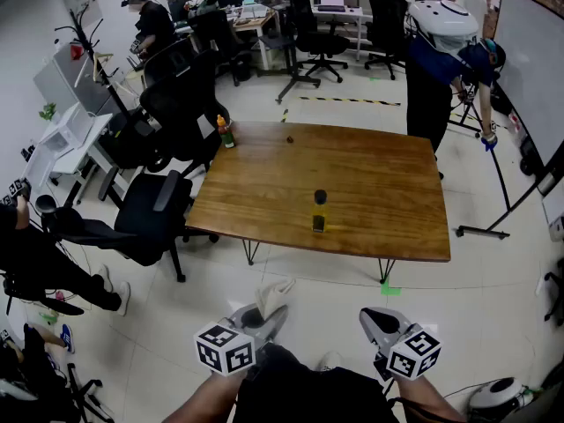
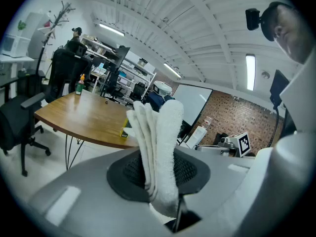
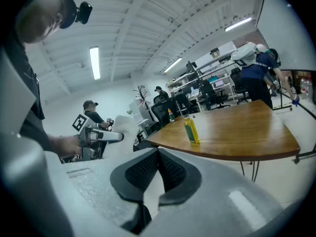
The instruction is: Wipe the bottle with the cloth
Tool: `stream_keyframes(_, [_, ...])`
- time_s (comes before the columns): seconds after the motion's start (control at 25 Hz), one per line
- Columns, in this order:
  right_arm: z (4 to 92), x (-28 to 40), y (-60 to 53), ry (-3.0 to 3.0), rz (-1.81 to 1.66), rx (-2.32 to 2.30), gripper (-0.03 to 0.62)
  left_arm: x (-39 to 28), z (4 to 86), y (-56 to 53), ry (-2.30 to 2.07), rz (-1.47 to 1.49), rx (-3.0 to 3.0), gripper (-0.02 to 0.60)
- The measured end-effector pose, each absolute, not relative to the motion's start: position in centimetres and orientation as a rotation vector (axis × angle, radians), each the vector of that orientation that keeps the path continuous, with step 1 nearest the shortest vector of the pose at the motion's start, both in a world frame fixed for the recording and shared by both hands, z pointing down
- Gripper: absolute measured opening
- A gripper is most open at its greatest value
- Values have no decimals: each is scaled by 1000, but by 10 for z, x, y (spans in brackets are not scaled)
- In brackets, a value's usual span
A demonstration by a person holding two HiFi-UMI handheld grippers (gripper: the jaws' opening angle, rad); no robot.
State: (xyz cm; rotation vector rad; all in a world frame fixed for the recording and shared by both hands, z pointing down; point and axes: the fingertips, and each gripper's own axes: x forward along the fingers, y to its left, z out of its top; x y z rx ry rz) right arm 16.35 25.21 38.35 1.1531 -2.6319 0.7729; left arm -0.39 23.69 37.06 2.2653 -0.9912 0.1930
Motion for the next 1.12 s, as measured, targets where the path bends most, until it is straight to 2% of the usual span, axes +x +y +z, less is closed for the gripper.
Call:
stream_keyframes(0.32, [386,151,185,-2652,714,1188,9,-28,382,181,-1009,226,2252,109])
stream_keyframes(0.6, [387,114,85,-2554,567,1291,130,-59,401,84,-884,284,2337,109])
stream_keyframes(0.8, [389,99,14,-2430,459,1414,147,-66,411,21,-684,345,2413,109])
stream_keyframes(1.12, [395,97,-40,-2305,474,1503,181,-59,430,-17,-482,425,2404,109])
